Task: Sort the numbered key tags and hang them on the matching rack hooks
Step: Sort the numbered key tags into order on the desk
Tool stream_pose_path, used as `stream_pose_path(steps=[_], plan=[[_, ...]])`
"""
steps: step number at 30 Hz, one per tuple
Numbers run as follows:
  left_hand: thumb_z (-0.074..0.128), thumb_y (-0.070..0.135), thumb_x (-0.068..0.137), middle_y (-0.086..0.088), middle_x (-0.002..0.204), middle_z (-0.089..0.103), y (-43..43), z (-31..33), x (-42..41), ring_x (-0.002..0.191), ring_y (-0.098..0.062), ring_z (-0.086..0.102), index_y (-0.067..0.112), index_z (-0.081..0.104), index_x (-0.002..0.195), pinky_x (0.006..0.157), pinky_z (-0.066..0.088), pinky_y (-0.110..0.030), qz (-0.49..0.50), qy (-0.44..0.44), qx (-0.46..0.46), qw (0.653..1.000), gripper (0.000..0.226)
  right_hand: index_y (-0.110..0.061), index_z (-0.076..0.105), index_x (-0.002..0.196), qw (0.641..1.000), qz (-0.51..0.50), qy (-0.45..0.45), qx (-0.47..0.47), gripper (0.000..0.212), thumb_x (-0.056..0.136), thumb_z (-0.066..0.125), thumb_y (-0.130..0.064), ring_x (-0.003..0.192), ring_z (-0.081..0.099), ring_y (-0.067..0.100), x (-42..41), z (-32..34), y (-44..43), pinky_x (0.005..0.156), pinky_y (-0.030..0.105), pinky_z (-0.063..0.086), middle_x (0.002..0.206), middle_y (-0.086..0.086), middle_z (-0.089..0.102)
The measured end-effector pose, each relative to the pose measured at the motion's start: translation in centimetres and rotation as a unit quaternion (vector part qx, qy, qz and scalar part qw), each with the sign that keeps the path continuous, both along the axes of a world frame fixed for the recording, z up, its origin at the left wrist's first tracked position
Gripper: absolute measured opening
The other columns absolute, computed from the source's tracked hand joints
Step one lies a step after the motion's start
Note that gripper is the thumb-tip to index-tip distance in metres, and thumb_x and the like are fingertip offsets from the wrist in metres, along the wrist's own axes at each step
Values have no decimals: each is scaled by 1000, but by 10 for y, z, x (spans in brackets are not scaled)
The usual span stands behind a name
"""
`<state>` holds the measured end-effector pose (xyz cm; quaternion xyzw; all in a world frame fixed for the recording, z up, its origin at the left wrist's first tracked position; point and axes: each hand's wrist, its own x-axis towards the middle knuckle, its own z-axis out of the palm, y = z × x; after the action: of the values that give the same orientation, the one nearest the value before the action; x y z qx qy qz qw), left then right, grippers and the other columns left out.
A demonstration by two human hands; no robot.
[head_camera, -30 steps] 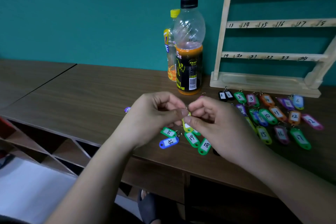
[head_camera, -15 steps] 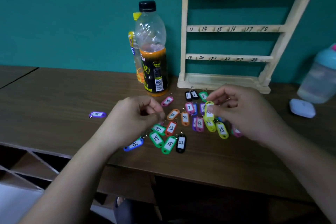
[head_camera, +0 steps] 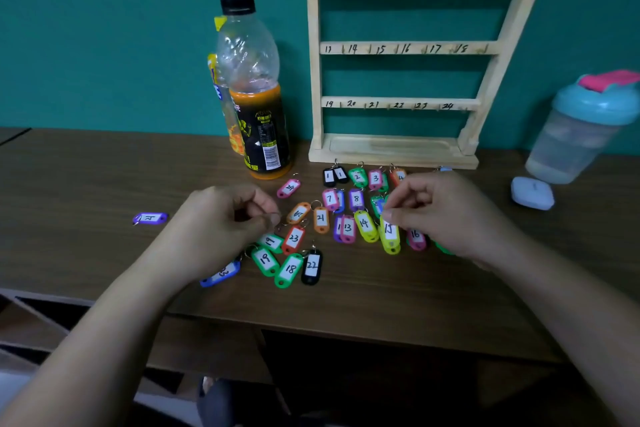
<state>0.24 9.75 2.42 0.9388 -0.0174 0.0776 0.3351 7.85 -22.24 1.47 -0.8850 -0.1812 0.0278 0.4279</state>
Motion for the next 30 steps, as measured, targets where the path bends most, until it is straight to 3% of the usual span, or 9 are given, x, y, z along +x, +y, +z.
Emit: stream_pose_path(steps=[7,10,14,20,25,30], plan=[[76,26,94,16,81,77,10,1,1,76,-2,69,34,76,88,73,55,-29,14,-2,-10,1000,10,-35,78,85,996,-10,-56,-62,11,89,86,-28,71,68,4,1,-4,4,64,24,53,83,-24,72],[76,25,93,17,82,77,12,0,1,78,0,69,36,76,88,73,52,-25,13,-3,-5,1000,12,-36,77,87,995,-12,-74,-70,10,89,85,-30,73,65,4,-1,-3,6,61,23,48,85,-28,70],[82,29,89,23,88,76,13,-2,1,88,4,68,39,74,91,76,48,-18,0,2,24,1000,13,-40,76,87,992,-20,-106,-63,12,91,82,-30,82,64,0,-6,-1,14,66,23,46,83,-24,70],[86,32,84,12,94,70,11,-8,2,91,-5,62,39,76,95,74,45,-13,-52,8,61,997,16,-37,76,98,982,67,-153,-90,8,97,74,-30,99,58,-6,-28,-1,44,80,18,43,95,-24,67],[83,23,88,13,95,69,17,-11,3,91,-2,62,40,76,94,72,43,-11,-48,34,59,997,19,-34,76,112,959,160,-195,-131,15,100,69,-32,104,50,1,-41,-15,65,92,23,38,102,-24,61],[76,7,88,17,95,73,27,-11,4,92,0,65,39,77,93,75,45,-8,-34,29,60,997,33,-33,76,113,955,161,-213,-132,16,103,65,-26,105,51,4,-40,-20,70,96,30,40,103,-22,61]])
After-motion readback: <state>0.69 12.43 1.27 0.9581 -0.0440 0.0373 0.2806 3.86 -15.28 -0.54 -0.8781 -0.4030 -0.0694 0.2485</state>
